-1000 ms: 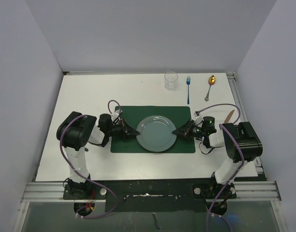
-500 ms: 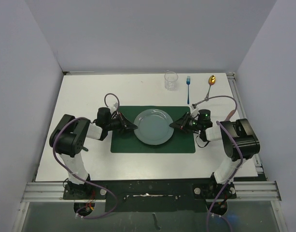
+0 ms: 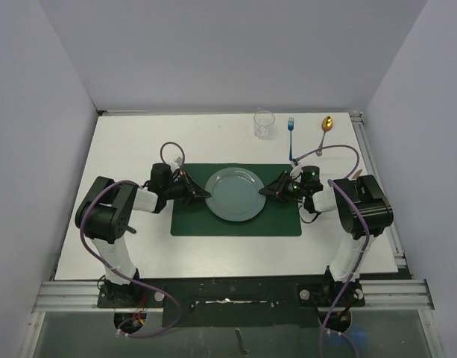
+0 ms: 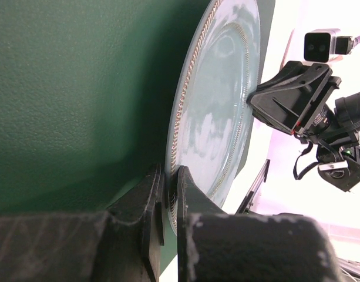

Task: Set the dinner table for one person
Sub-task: Adjust the plate on the napkin.

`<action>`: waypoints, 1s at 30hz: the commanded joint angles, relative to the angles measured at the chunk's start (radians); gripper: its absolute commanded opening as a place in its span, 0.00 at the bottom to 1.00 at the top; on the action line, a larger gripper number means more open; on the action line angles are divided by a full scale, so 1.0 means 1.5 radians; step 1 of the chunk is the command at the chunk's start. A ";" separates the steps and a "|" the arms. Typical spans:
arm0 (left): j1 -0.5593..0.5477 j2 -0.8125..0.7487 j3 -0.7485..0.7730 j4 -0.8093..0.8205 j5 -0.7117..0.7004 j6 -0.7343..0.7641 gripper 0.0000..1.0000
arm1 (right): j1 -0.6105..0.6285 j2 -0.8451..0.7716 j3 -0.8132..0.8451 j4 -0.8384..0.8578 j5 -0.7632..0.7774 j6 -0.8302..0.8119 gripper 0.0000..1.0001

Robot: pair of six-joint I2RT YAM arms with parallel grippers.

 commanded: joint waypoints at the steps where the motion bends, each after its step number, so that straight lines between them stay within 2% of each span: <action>1: -0.017 -0.009 0.024 0.036 0.039 0.029 0.00 | 0.034 0.004 0.025 0.059 -0.038 0.002 0.00; 12: -0.025 -0.022 -0.002 0.020 0.043 0.047 0.00 | 0.034 -0.003 0.020 0.059 -0.041 0.004 0.00; 30: -0.090 -0.068 0.023 -0.135 0.003 0.139 0.00 | 0.034 -0.048 0.023 0.021 -0.041 -0.012 0.00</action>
